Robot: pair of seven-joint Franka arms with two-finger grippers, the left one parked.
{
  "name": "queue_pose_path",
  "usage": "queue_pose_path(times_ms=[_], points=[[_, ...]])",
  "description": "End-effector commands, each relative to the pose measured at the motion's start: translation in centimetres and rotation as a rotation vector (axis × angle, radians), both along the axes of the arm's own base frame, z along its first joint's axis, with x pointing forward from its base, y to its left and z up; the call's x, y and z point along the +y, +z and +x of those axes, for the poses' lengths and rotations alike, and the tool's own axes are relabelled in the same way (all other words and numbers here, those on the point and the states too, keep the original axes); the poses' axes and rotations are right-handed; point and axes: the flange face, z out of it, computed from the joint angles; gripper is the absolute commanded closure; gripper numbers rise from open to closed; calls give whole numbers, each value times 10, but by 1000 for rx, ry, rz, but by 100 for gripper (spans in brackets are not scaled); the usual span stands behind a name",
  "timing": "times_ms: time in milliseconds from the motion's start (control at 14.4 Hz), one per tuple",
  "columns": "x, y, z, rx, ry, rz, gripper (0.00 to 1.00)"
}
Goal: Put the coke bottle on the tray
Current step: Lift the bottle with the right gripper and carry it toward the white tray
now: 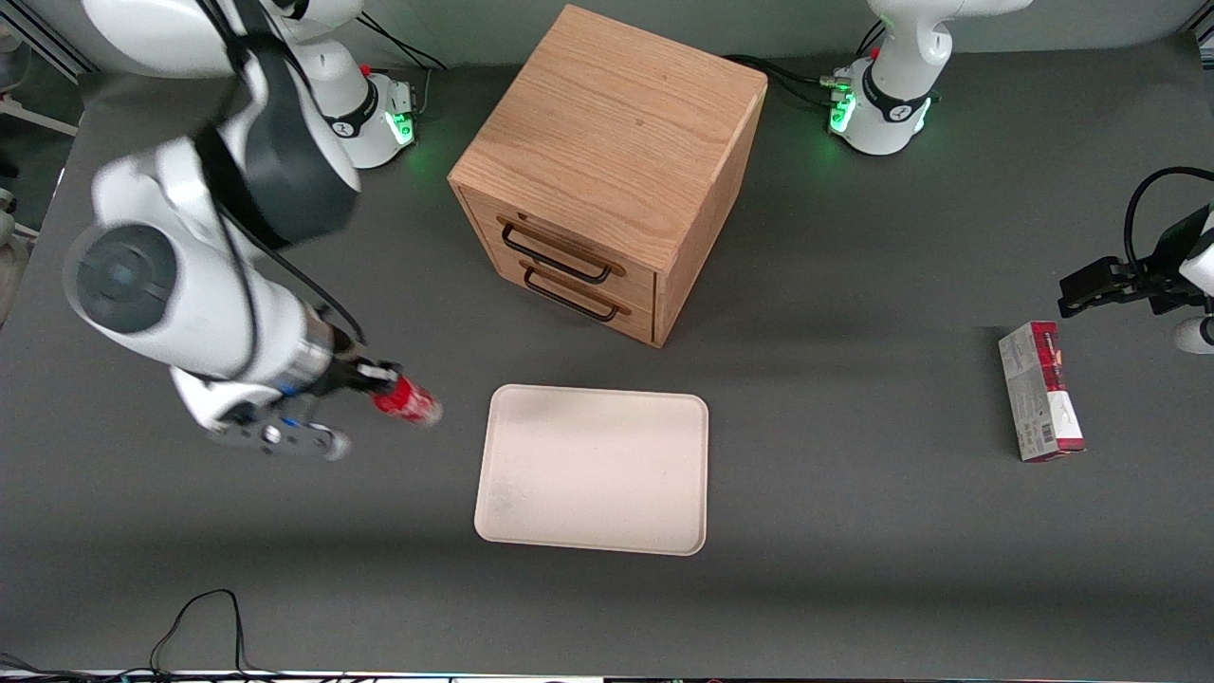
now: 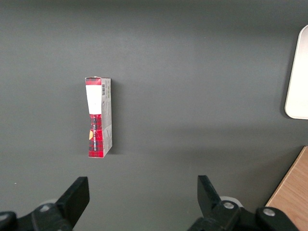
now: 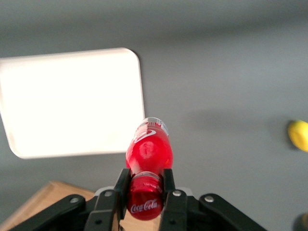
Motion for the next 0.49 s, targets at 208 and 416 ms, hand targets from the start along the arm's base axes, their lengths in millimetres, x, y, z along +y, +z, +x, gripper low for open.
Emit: queue_pose_path(times_ms=[208, 416], points=[[53, -75, 42, -129, -69, 65, 100], [60, -117, 52, -146, -61, 69, 100]])
